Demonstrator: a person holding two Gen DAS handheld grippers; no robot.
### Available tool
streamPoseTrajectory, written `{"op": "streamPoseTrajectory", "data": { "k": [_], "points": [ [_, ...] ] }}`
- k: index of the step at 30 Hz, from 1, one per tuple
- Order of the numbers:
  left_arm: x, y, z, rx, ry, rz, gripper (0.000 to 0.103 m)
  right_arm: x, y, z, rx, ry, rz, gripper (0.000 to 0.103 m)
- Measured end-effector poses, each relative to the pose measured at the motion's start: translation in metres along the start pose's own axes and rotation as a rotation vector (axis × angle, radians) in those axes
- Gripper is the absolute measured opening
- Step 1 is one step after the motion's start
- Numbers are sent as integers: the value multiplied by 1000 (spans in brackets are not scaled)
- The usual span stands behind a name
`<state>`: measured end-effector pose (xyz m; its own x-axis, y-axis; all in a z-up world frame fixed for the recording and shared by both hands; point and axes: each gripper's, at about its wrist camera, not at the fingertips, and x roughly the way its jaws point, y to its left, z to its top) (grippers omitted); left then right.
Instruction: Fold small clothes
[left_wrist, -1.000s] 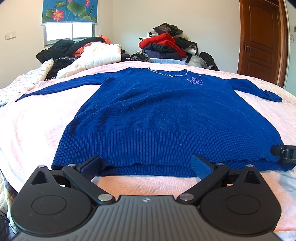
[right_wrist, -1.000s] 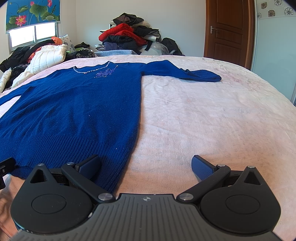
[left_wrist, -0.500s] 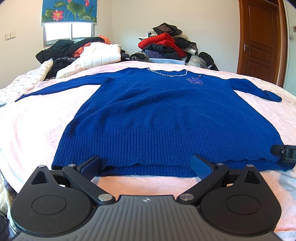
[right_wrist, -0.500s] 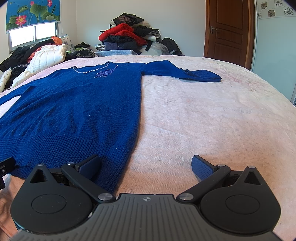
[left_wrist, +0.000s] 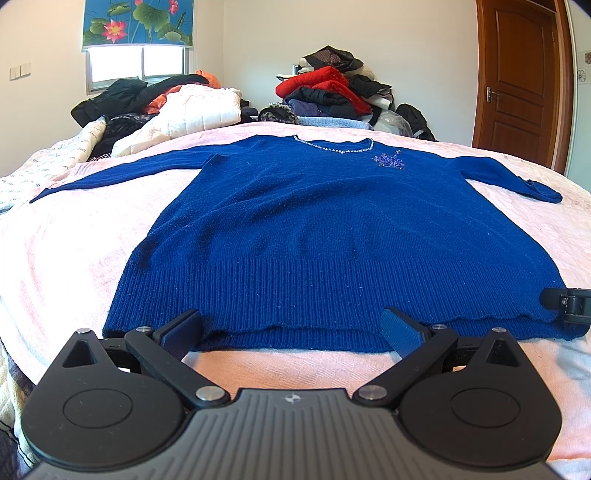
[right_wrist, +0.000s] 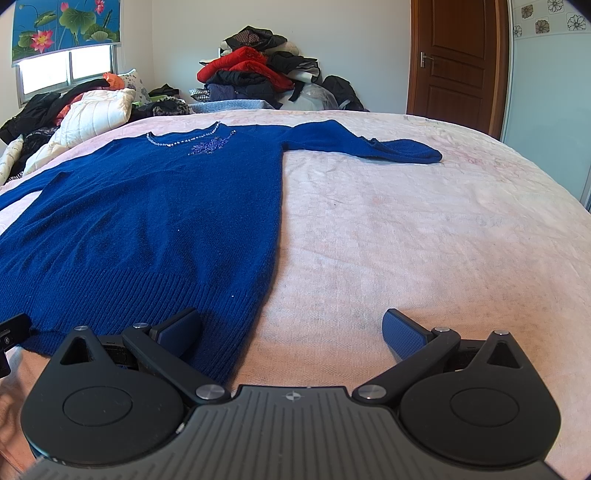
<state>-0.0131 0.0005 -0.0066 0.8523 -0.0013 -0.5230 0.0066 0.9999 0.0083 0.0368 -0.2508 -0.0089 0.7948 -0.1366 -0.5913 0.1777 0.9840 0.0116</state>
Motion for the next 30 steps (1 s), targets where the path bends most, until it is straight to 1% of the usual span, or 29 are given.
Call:
{"op": "streamPoseTrajectory", "data": {
  "k": [11, 18, 21, 23, 25, 27, 30],
  "points": [
    [0, 0, 1, 4, 8, -4, 103, -1, 0, 0, -1, 1, 0, 102],
    [-5, 1, 10, 46, 52, -20, 103, -5, 0, 5, -22, 13, 1, 103],
    [-11, -1, 14, 78, 53, -34, 103, -9, -1, 11, -23, -4, 32, 103],
    [-12, -3, 21, 88, 61, -55, 103, -10, -1, 18, -28, -9, 50, 103],
    [-12, -4, 33, 91, 47, -83, 103, -10, -3, 28, -26, -29, 66, 103],
    [-11, -7, 46, 93, 22, -87, 103, -6, -7, 40, -25, -37, 71, 103],
    [-1, -12, 66, 87, 13, -97, 103, 4, -12, 54, -24, -42, 68, 103]
  ]
}}
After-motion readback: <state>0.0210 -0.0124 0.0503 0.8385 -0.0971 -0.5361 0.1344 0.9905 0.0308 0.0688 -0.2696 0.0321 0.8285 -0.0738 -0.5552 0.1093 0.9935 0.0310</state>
